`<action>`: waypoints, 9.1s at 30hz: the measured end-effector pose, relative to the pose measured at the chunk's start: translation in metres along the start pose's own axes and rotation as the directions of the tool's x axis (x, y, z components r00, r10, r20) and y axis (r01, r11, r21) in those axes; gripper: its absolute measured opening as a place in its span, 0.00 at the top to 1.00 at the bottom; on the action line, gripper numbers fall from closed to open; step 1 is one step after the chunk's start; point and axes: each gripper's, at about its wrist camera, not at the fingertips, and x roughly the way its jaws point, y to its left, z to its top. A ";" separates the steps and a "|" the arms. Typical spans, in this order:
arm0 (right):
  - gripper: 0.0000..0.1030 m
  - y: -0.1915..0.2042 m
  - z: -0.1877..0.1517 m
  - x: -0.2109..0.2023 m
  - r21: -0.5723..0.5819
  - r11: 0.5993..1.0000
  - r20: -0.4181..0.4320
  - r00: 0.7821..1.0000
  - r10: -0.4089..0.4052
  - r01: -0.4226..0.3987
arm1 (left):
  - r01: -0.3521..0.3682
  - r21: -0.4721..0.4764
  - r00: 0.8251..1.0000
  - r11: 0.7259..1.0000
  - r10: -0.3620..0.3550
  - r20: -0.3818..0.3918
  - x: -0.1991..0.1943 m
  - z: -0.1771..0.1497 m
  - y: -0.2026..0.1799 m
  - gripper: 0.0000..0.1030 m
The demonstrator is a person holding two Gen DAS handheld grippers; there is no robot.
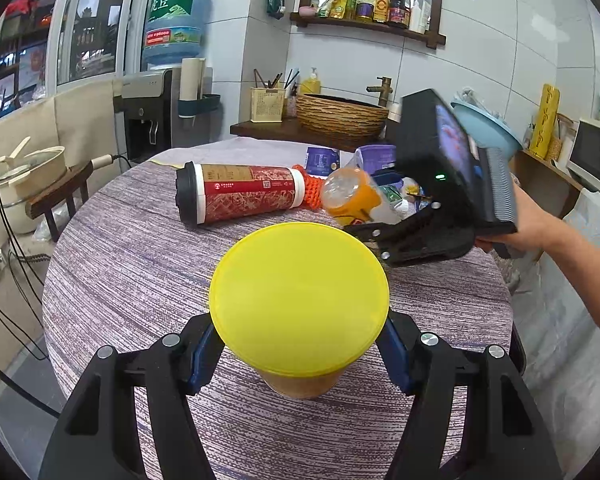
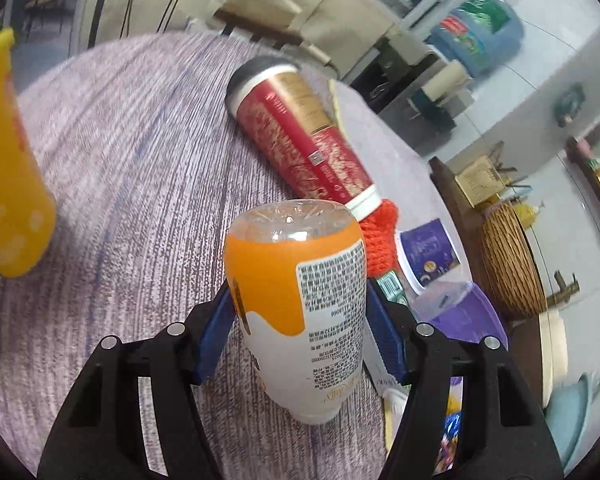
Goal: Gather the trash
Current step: 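Grasp the orange-and-white bottle with the right gripper while the left holds the yellow can, then carry the bottle over the bin and open the right gripper, then lower the yellow can into the bin and open the left gripper, then reach the right gripper to the red coffee cup and close on it, then lift the red cup with the right gripper while the left reaches the green carton, then close the left gripper on the green milk carton and lift it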
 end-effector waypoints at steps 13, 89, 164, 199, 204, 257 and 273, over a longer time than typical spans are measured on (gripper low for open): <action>0.39 -0.002 -0.048 -0.082 0.336 0.942 0.215 0.974 -0.070 -0.007 | 0.025 -0.009 1.000 1.000 -0.024 0.009 -0.003 -0.001 -0.021 0.36; 0.17 0.084 -0.448 -0.142 0.829 0.270 -0.463 0.872 -0.161 0.490 | 0.525 0.283 0.827 0.802 -0.404 -0.391 0.193 -0.072 -0.369 0.36; 0.15 0.032 -0.171 -0.113 0.769 0.634 0.156 0.986 -0.065 -0.079 | 0.044 0.197 0.996 0.979 -0.029 -0.080 0.068 0.010 -0.019 0.06; 0.19 0.048 0.169 0.147 -0.386 0.918 -0.080 0.995 0.062 -0.088 | -0.017 -0.113 0.999 0.993 0.013 -0.038 0.033 -0.021 0.101 0.06; 0.19 0.048 0.164 0.121 -0.338 0.941 0.019 0.999 0.044 -0.035 | -0.038 -0.099 0.999 0.994 0.035 -0.035 0.033 -0.019 0.095 0.06; 0.21 -0.049 -0.150 -0.159 0.670 0.740 0.187 0.952 -0.241 0.056 | 0.294 0.732 0.918 0.615 0.032 -0.396 0.288 0.115 -0.146 0.23; 0.21 -0.036 -0.168 -0.178 0.706 0.707 0.216 0.938 -0.270 0.041 | 0.201 0.722 0.950 0.662 0.049 -0.310 0.266 0.099 -0.150 0.49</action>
